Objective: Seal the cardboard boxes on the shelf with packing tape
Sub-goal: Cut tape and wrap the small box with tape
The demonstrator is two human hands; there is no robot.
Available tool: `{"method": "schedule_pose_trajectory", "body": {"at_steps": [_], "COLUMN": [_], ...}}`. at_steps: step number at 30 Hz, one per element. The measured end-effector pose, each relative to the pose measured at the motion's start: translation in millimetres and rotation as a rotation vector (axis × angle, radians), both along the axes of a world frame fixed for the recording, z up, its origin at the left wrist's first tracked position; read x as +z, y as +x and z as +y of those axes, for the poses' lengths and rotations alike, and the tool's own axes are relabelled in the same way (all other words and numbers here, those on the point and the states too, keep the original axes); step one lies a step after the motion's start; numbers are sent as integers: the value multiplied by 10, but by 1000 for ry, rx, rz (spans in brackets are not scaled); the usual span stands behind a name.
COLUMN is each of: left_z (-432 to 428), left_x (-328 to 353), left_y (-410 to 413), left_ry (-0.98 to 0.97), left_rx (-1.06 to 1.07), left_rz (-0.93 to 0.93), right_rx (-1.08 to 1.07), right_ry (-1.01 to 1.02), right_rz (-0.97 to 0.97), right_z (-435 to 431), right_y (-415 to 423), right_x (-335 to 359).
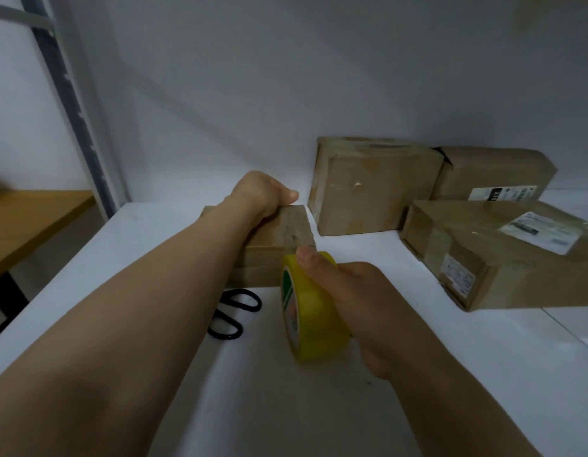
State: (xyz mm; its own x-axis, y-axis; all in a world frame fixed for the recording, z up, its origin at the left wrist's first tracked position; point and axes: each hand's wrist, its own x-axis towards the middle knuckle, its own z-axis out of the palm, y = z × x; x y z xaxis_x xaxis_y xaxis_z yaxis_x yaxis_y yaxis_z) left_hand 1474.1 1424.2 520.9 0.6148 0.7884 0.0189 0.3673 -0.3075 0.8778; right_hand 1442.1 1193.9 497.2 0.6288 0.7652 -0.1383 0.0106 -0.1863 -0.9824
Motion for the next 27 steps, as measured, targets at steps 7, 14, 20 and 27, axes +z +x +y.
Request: {"method": "schedule_pose_trajectory", "body": {"at_steps": [7, 14, 20, 27], "left_z": [88, 12, -61, 6], "left_x": [-63, -9, -32, 59], "left_y": [105, 32, 49, -56], "left_ry": [119, 323, 605, 508], "left_rx": [4, 29, -126, -435], "left_rz": [181, 241, 273, 373], "right_rx": [-11, -25, -31, -60], "right_ry": [5, 21, 36, 50], "right_rz": [22, 66, 83, 97], "right_z": [9, 6, 7, 11], "right_y": [-5, 0, -8, -27], "right_x": [35, 44, 46, 50]}}
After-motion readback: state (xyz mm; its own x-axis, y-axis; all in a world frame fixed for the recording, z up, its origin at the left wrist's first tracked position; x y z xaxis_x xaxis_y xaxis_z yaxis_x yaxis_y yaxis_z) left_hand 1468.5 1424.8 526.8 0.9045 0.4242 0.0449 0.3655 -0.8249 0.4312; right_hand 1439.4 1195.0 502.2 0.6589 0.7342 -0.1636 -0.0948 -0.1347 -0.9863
